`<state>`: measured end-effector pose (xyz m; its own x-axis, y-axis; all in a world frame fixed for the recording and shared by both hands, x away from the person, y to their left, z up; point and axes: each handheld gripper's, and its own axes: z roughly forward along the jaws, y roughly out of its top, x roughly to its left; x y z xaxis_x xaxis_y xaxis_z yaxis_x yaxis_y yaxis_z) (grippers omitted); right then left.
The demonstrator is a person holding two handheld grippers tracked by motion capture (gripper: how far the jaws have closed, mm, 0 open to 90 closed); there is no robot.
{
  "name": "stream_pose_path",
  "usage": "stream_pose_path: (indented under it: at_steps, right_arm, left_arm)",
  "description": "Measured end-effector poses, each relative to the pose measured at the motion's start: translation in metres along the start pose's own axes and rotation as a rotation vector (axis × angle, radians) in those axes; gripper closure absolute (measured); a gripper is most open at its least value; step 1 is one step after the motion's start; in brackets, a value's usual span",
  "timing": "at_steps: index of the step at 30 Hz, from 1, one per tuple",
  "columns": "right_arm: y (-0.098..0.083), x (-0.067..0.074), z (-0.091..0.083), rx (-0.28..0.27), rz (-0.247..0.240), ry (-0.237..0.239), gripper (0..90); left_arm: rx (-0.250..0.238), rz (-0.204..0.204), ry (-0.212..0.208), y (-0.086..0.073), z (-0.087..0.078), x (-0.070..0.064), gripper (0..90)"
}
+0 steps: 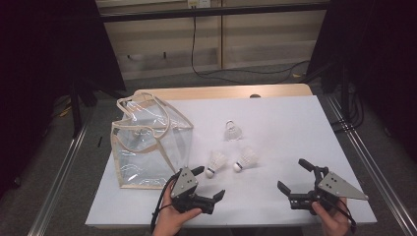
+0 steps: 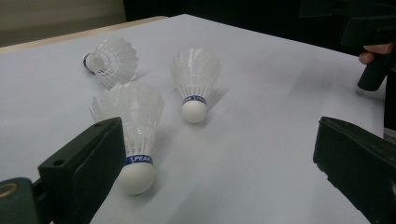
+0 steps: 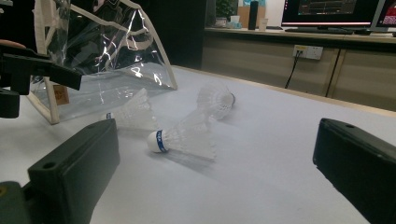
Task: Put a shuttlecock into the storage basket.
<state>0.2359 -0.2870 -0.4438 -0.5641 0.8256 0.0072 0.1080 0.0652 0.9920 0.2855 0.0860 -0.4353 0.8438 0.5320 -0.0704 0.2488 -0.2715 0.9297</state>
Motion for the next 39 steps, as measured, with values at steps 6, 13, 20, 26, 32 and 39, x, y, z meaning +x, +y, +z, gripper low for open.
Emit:
stream_pose_path:
  at_steps: [6,13,20,26,32,39]
  right_arm:
    - [0.000,0.000,0.000,0.000,-0.005,0.000,0.4]
    - [0.000,0.000,0.000,-0.001,-0.004,0.001,0.4]
    - [0.000,0.000,0.000,-0.003,-0.004,0.003,0.4]
    - [0.000,0.000,0.000,-0.005,-0.004,0.003,0.4]
    - [0.000,0.000,0.000,-0.005,-0.004,0.002,0.4]
    - [0.001,0.000,-0.001,-0.007,-0.002,0.000,0.4]
  left_arm:
    - [0.021,0.010,0.027,0.002,0.007,-0.002,2.8]
    - [0.045,0.007,0.061,0.003,0.015,-0.003,2.8]
    - [0.068,-0.020,0.084,0.005,0.023,-0.005,2.9]
    - [0.078,-0.038,0.104,0.004,0.030,-0.004,3.1]
    - [0.103,-0.049,0.136,0.004,0.035,-0.002,3.2]
    - [0.121,-0.082,0.173,0.005,0.042,0.000,3.5]
